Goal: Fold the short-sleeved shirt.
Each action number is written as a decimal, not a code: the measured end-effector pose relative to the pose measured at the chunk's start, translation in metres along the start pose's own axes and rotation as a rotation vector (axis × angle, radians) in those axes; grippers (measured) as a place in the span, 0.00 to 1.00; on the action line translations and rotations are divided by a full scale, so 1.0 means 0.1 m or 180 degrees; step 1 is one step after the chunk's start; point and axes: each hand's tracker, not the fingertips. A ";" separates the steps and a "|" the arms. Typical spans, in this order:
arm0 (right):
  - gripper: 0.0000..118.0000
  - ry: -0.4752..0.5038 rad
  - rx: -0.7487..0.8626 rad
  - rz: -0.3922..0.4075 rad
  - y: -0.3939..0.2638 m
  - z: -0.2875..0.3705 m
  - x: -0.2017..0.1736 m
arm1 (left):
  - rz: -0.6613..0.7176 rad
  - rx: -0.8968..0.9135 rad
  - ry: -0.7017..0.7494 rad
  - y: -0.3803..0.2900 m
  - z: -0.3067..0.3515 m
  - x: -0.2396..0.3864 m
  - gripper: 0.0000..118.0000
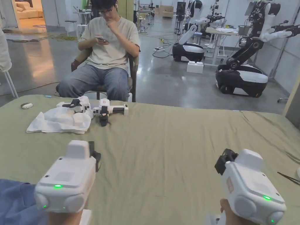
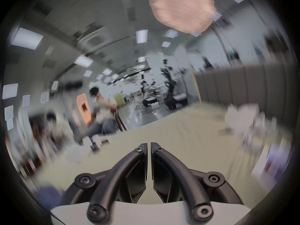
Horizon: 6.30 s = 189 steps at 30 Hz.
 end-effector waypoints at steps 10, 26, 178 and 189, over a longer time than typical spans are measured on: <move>0.01 -0.0232 0.0491 0.3842 -0.22 0.03 -0.39 | -0.2894 0.0169 0.0216 -0.22 0.01 0.34 0.00; 0.01 0.0033 -0.0074 -0.0216 -0.08 0.09 -0.18 | 0.1850 0.0198 -0.0267 -0.09 0.07 -0.25 0.00; 0.01 0.0092 -0.0098 0.0510 -0.08 0.34 -0.19 | 0.1274 -0.2380 -0.0998 -1.17 -0.33 -0.30 0.19; 0.01 -0.0080 -0.0357 0.0504 -0.33 0.39 0.13 | 0.0798 -0.2901 -0.0688 -1.59 -0.45 0.16 0.42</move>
